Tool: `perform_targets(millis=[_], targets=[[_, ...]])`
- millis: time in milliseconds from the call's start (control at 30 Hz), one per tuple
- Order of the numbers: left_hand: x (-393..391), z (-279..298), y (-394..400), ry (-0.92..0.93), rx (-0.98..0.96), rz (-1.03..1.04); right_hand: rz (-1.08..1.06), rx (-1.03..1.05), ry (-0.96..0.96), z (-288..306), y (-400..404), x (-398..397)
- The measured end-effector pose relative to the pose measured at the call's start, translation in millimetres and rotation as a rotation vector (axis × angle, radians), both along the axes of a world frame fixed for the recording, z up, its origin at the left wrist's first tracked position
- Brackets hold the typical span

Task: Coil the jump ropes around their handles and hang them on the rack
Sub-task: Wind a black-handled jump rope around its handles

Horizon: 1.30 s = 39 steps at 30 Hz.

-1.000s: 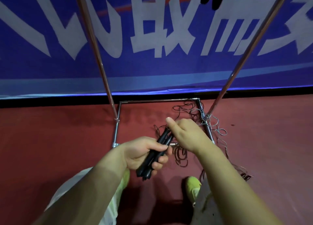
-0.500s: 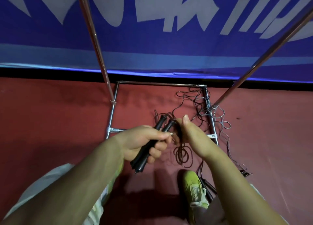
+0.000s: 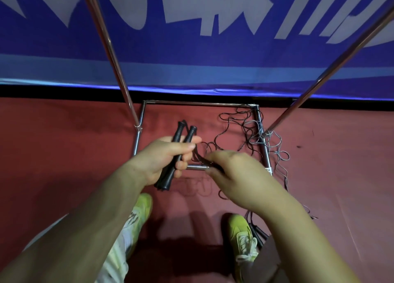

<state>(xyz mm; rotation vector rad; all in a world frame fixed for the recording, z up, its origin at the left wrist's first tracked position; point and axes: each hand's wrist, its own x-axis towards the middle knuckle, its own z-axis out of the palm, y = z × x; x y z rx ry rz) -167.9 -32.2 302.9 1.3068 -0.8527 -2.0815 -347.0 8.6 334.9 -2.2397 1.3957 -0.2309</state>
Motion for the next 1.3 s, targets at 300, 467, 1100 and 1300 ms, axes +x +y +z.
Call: perform_targets(millis=[300,467,1100,1300], targets=[[-25,6,29,-0.175,-0.141,-0.867,-0.119,0.417,-0.686,5,-8,-27],[-37,13,35,-0.008,-0.176,-0.962,-0.081,0.947,-1.063,-22,-15,-26],[-17,15,16,0.117,-0.102,-0.268,-0.454,0.294,-0.915,-43,-22,-25],[-23,13,14,-0.088,-0.272,-0.209,-0.628,0.090,-0.727,-53,-18,-13]])
